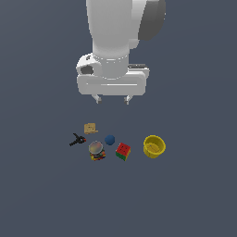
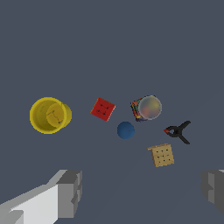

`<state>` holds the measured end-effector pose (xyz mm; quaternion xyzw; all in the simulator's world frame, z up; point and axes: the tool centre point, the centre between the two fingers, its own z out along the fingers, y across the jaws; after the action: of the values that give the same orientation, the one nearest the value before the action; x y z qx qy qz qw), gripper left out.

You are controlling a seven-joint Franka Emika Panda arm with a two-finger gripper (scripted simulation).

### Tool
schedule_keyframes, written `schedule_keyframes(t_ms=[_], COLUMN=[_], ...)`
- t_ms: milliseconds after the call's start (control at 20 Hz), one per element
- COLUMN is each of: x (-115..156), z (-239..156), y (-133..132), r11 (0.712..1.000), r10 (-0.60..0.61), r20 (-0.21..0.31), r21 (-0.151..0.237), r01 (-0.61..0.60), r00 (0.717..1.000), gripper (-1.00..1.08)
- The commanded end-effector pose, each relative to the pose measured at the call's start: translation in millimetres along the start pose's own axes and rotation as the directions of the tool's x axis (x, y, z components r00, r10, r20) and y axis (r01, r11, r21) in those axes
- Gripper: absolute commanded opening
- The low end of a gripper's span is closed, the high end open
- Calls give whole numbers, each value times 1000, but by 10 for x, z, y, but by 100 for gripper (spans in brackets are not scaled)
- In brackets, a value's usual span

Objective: Pick up a designated object from a clutter of objects.

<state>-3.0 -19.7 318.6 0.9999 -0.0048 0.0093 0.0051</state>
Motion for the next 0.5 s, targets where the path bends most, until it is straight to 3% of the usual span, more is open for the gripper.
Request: schedule_keyframes(t_ms=[0, 450], x=[0, 32], z=[0, -56], y=[0, 54], r11=[1000, 999], r10=[0, 30], r20=[0, -15], r21=[0, 16], r01=[0, -30], r00=[1000, 999], gripper=[28, 28])
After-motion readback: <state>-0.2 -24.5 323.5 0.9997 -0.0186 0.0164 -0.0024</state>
